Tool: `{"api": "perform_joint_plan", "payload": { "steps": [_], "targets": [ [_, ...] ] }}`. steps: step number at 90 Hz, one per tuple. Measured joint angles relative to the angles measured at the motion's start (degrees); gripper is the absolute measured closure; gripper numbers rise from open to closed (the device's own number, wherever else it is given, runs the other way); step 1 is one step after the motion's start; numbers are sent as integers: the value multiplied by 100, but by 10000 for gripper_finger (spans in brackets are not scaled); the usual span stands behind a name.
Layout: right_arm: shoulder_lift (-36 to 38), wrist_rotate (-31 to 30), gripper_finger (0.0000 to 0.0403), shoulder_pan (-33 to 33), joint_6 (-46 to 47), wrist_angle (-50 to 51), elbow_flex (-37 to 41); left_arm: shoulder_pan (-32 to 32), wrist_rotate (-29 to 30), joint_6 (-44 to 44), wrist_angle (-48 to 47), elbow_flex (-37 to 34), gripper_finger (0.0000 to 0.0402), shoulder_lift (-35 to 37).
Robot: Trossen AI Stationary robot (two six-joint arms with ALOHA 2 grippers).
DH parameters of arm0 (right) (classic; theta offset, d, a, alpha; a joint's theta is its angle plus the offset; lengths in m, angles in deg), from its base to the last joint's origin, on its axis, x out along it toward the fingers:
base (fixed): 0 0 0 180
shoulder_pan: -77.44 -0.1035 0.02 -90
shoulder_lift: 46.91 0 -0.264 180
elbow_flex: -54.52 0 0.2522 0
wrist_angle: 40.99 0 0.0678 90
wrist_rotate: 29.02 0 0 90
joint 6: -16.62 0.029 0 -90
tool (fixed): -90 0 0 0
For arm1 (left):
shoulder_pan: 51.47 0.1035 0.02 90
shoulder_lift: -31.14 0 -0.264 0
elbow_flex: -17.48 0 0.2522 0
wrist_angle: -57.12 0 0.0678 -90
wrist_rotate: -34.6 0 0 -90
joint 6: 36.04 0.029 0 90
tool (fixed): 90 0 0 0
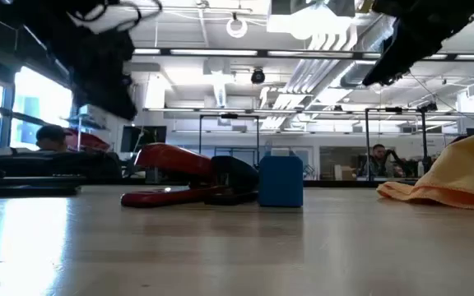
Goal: Apply microfiber cloth
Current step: Return to Home Position
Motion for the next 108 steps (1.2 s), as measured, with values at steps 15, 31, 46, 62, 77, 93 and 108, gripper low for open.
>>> {"api": "perform_joint_plan", "payload": {
  "steps": [15, 31, 46, 62, 77, 93, 108],
  "targets": [
    [802, -518, 244, -513, 74, -92, 257, -393, 285, 584, 552, -8, 303, 454],
    [1848, -865, 260, -867, 149, -522, 721, -565, 343, 784, 983, -359, 303, 1112],
    [2795, -838, 263, -951, -70, -974, 1156, -621, 421, 1088, 1645, -982, 303, 1693],
    [3682, -909, 268, -759, -500, -2301, 2053, -617, 420, 1717, 3126, -1733, 303, 2140],
    [3910, -188, 294, -173, -618, -3294, 2689, -606, 406, 2221, 4231, -2216, 303, 2311],
    [4035, 400, 330, 296, -1005, -3452, 2723, -608, 30, 2454, 4453, -2511, 303, 2574],
    [4500, 559, 362, 407, -1354, -3379, 2721, -608, 23, 2580, 4482, -2811, 303, 3127]
  ]
}}
